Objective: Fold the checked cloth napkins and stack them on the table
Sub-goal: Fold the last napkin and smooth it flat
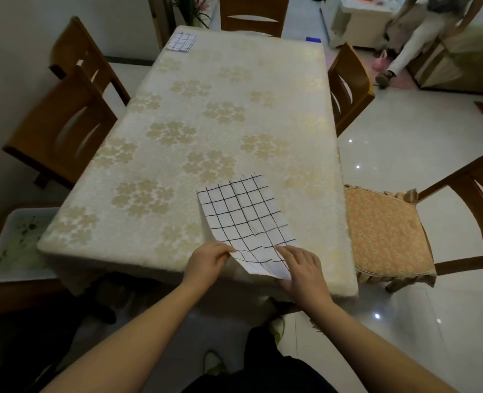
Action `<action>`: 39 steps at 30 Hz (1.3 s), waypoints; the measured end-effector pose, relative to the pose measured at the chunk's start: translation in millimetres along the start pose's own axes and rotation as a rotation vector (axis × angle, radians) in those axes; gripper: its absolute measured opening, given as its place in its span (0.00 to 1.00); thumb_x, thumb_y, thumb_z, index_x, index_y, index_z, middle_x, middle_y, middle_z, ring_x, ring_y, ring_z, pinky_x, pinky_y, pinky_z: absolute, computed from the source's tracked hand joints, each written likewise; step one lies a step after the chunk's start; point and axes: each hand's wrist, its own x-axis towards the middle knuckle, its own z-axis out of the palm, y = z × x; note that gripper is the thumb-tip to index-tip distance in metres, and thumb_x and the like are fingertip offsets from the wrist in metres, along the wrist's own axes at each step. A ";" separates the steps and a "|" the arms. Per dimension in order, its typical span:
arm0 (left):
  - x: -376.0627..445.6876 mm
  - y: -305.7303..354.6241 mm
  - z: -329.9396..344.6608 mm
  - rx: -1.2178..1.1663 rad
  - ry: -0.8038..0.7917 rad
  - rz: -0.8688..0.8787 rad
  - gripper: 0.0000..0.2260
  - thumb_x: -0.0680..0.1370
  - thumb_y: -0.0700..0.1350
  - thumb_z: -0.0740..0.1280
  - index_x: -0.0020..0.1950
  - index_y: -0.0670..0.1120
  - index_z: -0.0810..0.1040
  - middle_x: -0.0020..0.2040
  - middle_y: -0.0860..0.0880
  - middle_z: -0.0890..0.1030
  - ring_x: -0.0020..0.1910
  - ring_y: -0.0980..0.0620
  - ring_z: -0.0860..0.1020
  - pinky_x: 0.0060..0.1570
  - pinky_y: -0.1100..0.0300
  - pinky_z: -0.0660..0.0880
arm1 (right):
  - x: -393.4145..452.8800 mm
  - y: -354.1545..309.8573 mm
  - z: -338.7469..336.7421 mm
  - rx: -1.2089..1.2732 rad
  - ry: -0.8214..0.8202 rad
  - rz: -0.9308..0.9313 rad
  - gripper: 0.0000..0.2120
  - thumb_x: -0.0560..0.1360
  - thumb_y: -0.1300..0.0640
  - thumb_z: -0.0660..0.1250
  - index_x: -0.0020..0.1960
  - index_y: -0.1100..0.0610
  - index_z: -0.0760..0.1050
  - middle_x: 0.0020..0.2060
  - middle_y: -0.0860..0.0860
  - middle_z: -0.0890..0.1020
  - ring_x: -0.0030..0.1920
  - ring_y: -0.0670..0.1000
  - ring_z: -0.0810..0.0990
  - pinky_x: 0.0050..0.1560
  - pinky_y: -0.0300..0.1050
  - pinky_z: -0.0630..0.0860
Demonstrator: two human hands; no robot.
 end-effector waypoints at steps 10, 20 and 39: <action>-21.5 -31.0 -42.0 -0.413 -0.012 -0.294 0.10 0.79 0.37 0.66 0.50 0.52 0.81 0.49 0.52 0.83 0.49 0.58 0.81 0.52 0.64 0.77 | -11.9 -1.6 -6.4 0.166 0.157 0.116 0.19 0.62 0.68 0.79 0.47 0.50 0.82 0.50 0.49 0.84 0.54 0.55 0.80 0.58 0.45 0.62; 6.4 -27.4 -57.5 -0.659 0.079 -0.498 0.03 0.81 0.43 0.64 0.51 0.47 0.78 0.48 0.47 0.84 0.42 0.48 0.84 0.42 0.53 0.81 | 35.2 -33.8 -37.8 0.683 0.249 0.249 0.08 0.76 0.57 0.71 0.52 0.46 0.77 0.46 0.39 0.81 0.49 0.41 0.78 0.46 0.33 0.71; 89.3 -70.8 -51.4 -0.195 0.043 -0.715 0.08 0.78 0.47 0.69 0.56 0.50 0.77 0.44 0.55 0.78 0.38 0.58 0.77 0.34 0.68 0.70 | 170.8 1.4 28.1 0.656 -0.237 0.541 0.09 0.77 0.50 0.68 0.54 0.53 0.79 0.40 0.48 0.82 0.39 0.48 0.79 0.35 0.38 0.70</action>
